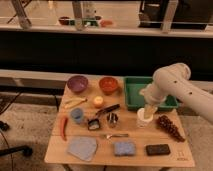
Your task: Place apple in red bowl
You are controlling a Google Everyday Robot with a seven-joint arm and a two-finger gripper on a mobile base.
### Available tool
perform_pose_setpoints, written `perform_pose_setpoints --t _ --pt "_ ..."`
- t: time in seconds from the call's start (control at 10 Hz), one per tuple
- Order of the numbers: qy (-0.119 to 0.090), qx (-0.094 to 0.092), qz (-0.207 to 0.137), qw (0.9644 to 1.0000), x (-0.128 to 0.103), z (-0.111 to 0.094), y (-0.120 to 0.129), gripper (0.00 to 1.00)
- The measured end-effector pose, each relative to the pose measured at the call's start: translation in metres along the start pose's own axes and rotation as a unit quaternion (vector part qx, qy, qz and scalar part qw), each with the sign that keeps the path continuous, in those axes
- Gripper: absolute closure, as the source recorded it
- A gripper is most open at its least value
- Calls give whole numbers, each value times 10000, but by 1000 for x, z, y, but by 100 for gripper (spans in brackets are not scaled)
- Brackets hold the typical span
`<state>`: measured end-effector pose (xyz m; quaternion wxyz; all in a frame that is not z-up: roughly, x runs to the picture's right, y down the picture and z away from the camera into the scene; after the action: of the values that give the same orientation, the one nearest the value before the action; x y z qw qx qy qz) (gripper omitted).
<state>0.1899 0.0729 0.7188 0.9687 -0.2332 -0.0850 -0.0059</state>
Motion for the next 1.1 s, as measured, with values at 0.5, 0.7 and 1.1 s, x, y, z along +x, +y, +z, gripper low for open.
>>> perform_pose_setpoints --t 0.5,0.7,1.1 --pt "-198 259 -235 9992 -65 30 -12 20" --pt "-274 251 -374 9986 -79 45 -30 20" --pt "-345 204 -483 9980 -90 54 -40 20"
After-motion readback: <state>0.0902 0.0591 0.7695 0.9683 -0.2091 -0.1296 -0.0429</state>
